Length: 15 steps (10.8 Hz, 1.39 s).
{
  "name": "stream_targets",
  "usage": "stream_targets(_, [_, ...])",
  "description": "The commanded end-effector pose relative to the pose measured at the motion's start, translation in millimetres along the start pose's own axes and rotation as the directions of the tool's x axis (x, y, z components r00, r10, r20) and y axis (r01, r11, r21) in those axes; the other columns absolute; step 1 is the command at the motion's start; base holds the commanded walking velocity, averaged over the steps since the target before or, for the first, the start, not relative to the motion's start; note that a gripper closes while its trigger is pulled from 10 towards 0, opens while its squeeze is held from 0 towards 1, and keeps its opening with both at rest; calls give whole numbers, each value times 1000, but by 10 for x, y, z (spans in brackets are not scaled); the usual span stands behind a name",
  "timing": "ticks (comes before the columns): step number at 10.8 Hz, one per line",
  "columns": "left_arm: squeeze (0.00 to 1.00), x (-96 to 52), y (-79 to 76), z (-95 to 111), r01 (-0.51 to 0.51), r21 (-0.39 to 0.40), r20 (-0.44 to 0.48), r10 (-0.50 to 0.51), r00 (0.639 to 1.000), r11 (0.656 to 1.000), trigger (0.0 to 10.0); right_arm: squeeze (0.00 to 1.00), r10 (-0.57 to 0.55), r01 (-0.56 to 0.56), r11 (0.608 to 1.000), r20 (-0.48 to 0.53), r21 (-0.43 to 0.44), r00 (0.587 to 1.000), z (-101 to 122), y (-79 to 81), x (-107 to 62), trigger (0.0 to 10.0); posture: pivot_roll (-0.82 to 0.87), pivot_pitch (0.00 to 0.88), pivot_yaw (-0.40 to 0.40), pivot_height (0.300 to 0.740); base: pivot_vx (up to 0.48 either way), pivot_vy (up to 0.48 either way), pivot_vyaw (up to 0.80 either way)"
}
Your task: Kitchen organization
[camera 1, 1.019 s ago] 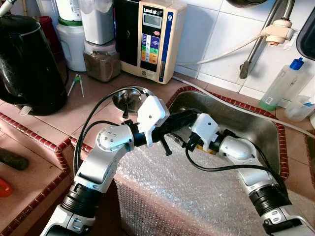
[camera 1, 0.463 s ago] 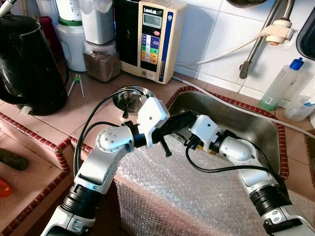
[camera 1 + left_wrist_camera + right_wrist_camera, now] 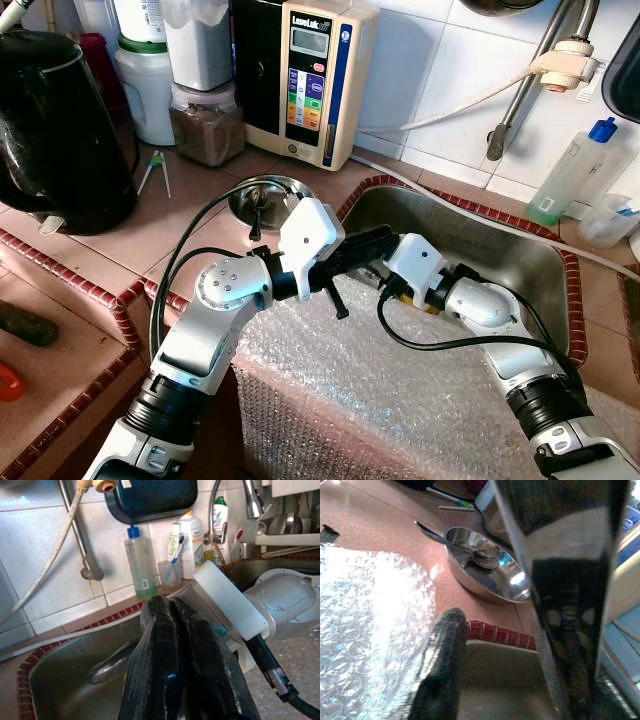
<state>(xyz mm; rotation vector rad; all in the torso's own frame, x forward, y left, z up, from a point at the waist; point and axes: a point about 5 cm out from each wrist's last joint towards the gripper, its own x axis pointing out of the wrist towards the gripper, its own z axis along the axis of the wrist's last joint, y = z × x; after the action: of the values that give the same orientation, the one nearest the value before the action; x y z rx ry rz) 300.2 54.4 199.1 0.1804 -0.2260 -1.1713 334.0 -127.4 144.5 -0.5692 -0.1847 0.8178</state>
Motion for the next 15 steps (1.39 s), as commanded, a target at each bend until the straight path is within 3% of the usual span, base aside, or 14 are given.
stream_targets(1, [0,90,-78,68,53,29,28,-54,998,998,0,0,14,-14,1000,-6,-3,1000,-3,2,15,0,115,0,-80,740,0,0,0])
stream_targets(8, [0,79,-97,25,76,81,-13,-75,997,994,0,0,-35,35,999,-2,10,999,-8,-46,9,0,121,0,-72,740,0,0,0])
stream_targets(9, [0,68,-101,-1,70,77,-20,-69,997,995,980,0,-38,38,999,-2,13,999,-13,-40,11,0,123,0,-72,740,0,0,0])
stream_targets(10, [0,58,-100,-23,57,94,-30,-54,998,994,4353,0,-40,40,999,-1,15,999,-16,-27,15,0,124,0,-73,740,0,0,0])
stream_targets(11, [0,60,-107,-37,50,88,-31,-47,998,995,5608,0,-46,46,999,-1,19,999,-17,-24,17,0,125,0,-73,740,0,0,0])
stream_targets(12, [0,61,-119,-60,21,77,-30,-19,999,997,10000,0,-53,53,998,-2,20,999,-19,-25,19,0,115,0,-71,740,0,0,0])
stream_targets(13, [86,59,-125,-73,15,64,-28,-13,1000,998,10000,0,-56,56,998,-1,20,998,-16,-27,18,0,115,0,-71,740,0,0,0])
stream_targets(14, [1000,65,-108,-74,-14,60,-14,15,1000,998,10000,0,-69,70,997,-7,18,998,-27,-41,-4,0,109,0,-70,740,0,0,0])
stream_targets(15, [1000,66,-87,-48,-34,74,11,34,999,997,10000,0,-85,86,996,-16,20,996,-52,-64,-41,0,110,0,-70,740,0,0,0])
